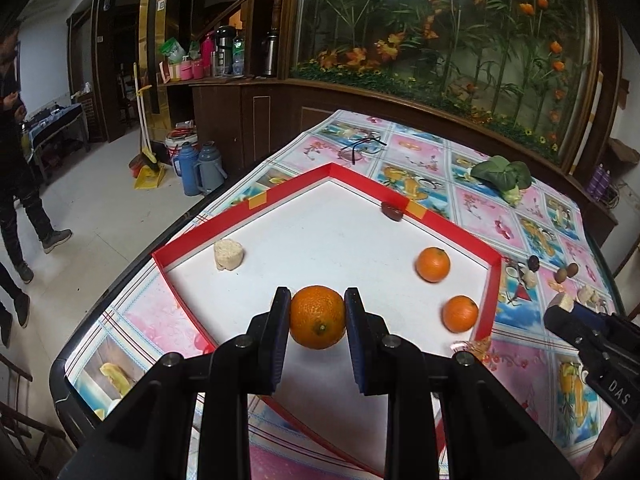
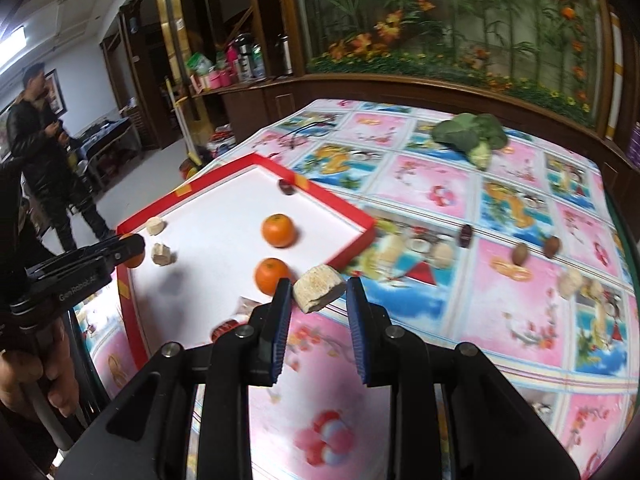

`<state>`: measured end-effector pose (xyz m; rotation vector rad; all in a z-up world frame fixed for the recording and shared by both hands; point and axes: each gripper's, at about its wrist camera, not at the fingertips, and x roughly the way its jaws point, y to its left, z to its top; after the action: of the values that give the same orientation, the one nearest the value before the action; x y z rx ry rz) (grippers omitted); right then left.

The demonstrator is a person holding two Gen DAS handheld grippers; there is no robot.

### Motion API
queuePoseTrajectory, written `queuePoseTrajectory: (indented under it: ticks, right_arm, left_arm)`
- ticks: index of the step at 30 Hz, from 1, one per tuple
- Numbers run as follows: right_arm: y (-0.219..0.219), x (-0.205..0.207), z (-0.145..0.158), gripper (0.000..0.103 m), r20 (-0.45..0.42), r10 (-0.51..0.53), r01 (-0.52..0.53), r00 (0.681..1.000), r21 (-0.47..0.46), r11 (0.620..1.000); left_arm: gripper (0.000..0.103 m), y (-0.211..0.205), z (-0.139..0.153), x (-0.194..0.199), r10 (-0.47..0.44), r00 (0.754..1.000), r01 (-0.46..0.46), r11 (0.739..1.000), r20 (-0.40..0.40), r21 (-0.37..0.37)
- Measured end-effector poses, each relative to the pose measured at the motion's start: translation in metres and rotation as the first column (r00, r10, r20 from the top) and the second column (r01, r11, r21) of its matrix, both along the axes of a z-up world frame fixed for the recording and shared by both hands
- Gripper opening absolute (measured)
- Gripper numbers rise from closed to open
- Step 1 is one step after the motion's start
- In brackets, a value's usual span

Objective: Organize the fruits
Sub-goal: 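Carry the beige cube with the right gripper while the left carries the orange into the tray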

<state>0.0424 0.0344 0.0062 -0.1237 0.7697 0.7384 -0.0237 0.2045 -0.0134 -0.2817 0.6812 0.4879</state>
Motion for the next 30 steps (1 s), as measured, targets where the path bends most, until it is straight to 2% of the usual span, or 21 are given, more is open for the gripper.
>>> queuePoseTrajectory:
  ticks: [9, 16, 22, 30]
  right_arm:
    - [0.055, 0.006, -0.006, 0.030, -0.043, 0.085, -0.086, 0.995, -0.022, 0.996]
    - [0.094, 0.004, -0.019, 0.030, -0.077, 0.157, -0.163, 0.985, -0.077, 0.984]
    - [0.111, 0.004, -0.027, 0.030, -0.097, 0.172, -0.183, 0.980, -0.126, 0.975]
    - [0.115, 0.005, -0.032, 0.030, -0.113, 0.180, -0.195, 0.977, -0.147, 0.970]
  left_arm:
    - [0.026, 0.022, -0.002, 0.009, 0.031, 0.999, -0.032, 0.999, -0.029, -0.024]
    - [0.026, 0.030, -0.005, 0.021, 0.002, 0.998, -0.006, 0.998, -0.070, -0.061]
    - [0.026, 0.040, -0.007, 0.033, -0.019, 0.995, 0.012, 0.996, -0.094, -0.083]
    - [0.026, 0.058, -0.010, 0.048, 0.014, 0.990, -0.023, 0.997, -0.137, -0.070]
